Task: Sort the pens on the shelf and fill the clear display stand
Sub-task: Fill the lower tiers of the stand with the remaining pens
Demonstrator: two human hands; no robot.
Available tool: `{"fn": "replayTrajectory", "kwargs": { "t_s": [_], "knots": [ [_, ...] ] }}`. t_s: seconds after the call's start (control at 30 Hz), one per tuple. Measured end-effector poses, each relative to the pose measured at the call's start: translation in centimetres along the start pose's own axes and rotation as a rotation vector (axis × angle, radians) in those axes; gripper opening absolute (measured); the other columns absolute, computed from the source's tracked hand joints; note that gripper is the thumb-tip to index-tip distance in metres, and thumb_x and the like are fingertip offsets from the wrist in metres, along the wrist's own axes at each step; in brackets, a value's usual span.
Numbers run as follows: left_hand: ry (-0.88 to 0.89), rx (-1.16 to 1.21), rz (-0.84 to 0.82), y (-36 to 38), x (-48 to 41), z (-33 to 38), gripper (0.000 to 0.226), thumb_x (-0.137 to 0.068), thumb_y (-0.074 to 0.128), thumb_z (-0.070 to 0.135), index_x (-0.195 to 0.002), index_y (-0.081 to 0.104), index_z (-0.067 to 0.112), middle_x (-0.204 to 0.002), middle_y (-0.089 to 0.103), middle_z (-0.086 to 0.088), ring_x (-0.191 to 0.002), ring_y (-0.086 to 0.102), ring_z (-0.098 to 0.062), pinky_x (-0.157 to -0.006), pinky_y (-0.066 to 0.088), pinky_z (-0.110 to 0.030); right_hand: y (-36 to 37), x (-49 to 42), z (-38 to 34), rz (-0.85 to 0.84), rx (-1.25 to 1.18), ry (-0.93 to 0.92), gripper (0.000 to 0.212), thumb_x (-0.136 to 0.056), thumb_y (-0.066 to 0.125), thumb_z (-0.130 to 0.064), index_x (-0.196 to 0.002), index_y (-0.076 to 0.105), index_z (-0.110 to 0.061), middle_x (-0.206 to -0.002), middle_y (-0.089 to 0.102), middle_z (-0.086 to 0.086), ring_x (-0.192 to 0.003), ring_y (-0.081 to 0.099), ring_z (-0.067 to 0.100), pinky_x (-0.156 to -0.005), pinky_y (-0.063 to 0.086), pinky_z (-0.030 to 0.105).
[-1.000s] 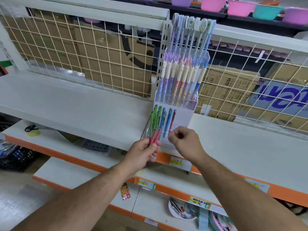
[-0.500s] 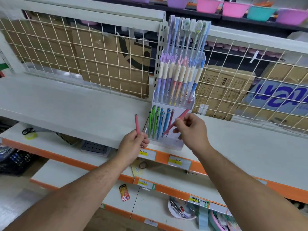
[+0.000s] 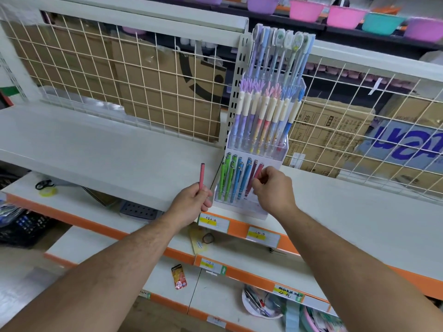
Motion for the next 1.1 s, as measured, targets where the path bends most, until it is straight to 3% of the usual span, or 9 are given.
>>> {"fn": "replayTrajectory", "kwargs": {
  "t_s": [0.4, 0.53, 0.63, 0.73, 0.8, 0.93, 1.03, 1.1],
  "knots": [
    [0.012, 0.01, -0.036, -0.3, 0.4, 0.3, 0.029, -0.106, 0.039, 0.028, -0.099, 0.066, 0.019, -0.087, 0.071, -0.005, -0.08, 0.063, -0.015, -0.081, 0.052, -0.03, 0.8, -0.4, 0.3, -0.076, 0.067, 0.067, 0.013, -0.095, 0.067, -0.025, -0.084, 0.066, -0.017, -0.081, 0.071, 0.003, -0.074, 0.071, 0.022, -0.074, 0.061, 0.044],
    [0.055, -0.004, -0.026, 0.1, 1.2, 0.5, 0.027, -0.105, 0.041, 0.031, -0.096, 0.066, 0.023, -0.086, 0.07, -0.002, -0.081, 0.064, -0.014, -0.081, 0.054, -0.029, 0.4, 0.3, 0.0, -0.047, 0.099, 0.097, 0.016, -0.092, 0.069, -0.032, -0.084, 0.066, -0.019, -0.078, 0.068, -0.004, -0.072, 0.066, 0.017, -0.07, 0.058, 0.036],
    [0.114, -0.049, -0.04, 1.5, 2.6, 0.5, 0.023, -0.104, 0.044, 0.032, -0.094, 0.065, 0.028, -0.084, 0.068, 0.003, -0.083, 0.065, -0.011, -0.081, 0.054, -0.029, 0.0, 1.8, -0.6, -0.067, -0.055, 0.044, 0.01, -0.09, 0.067, -0.022, -0.082, 0.068, -0.015, -0.075, 0.068, -0.003, -0.07, 0.062, 0.012, -0.064, 0.051, 0.028],
    [0.158, -0.074, -0.063, 3.0, 3.7, 1.2, 0.02, -0.102, 0.048, 0.031, -0.091, 0.064, 0.031, -0.081, 0.067, 0.004, -0.079, 0.063, -0.012, -0.074, 0.051, -0.031, 0.2, 4.1, -1.4, -0.272, -0.311, -0.026, 0.002, -0.088, 0.069, -0.012, -0.087, 0.071, -0.012, -0.07, 0.063, 0.0, -0.059, 0.054, 0.007, -0.062, 0.046, 0.024],
    [0.188, -0.074, -0.088, 3.8, 4.0, 1.8, 0.019, -0.102, 0.05, 0.031, -0.09, 0.064, 0.033, -0.077, 0.066, 0.002, -0.07, 0.059, -0.013, -0.064, 0.046, -0.03, 0.4, 5.1, -1.6, -0.345, -0.363, -0.09, 0.006, -0.087, 0.071, -0.011, -0.086, 0.071, -0.017, -0.068, 0.061, -0.006, -0.057, 0.051, 0.008, -0.06, 0.046, 0.024],
    [0.222, -0.121, -0.164, 4.1, 4.1, 2.4, 0.015, -0.101, 0.051, 0.037, -0.094, 0.064, 0.038, -0.078, 0.065, 0.006, -0.07, 0.061, -0.013, -0.062, 0.048, -0.033, 0.5, 5.3, -1.5, -0.299, -0.331, -0.137, 0.008, -0.088, 0.073, -0.011, -0.082, 0.07, -0.008, -0.071, 0.063, 0.003, -0.064, 0.056, 0.015, -0.064, 0.053, 0.038],
    [0.242, -0.327, -0.169, 3.5, 3.6, 2.3, 0.013, -0.097, 0.058, 0.035, -0.108, 0.062, 0.031, -0.09, 0.064, 0.012, -0.084, 0.062, -0.01, -0.075, 0.053, -0.032, -0.3, 4.9, -1.2, -0.237, -0.35, -0.088, 0.007, -0.091, 0.069, -0.008, -0.086, 0.068, -0.004, -0.071, 0.066, 0.007, -0.063, 0.064, 0.016, -0.054, 0.049, 0.026],
    [0.27, -0.524, -0.081, 2.4, 2.8, 2.0, 0.018, -0.095, 0.06, 0.033, -0.112, 0.06, 0.028, -0.096, 0.057, 0.014, -0.091, 0.058, -0.008, -0.078, 0.049, -0.028, -1.2, 4.2, -1.0, -0.124, -0.378, -0.03, 0.006, -0.091, 0.068, -0.008, -0.085, 0.067, -0.005, -0.071, 0.068, 0.011, -0.062, 0.068, 0.019, -0.055, 0.05, 0.03]
  ]
}}
Point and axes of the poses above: each hand's wrist, its own x-axis away from the middle knuckle, its own y-axis out of the palm, z = x × y, the point moved 1 cm from there along -x, towards the middle knuckle
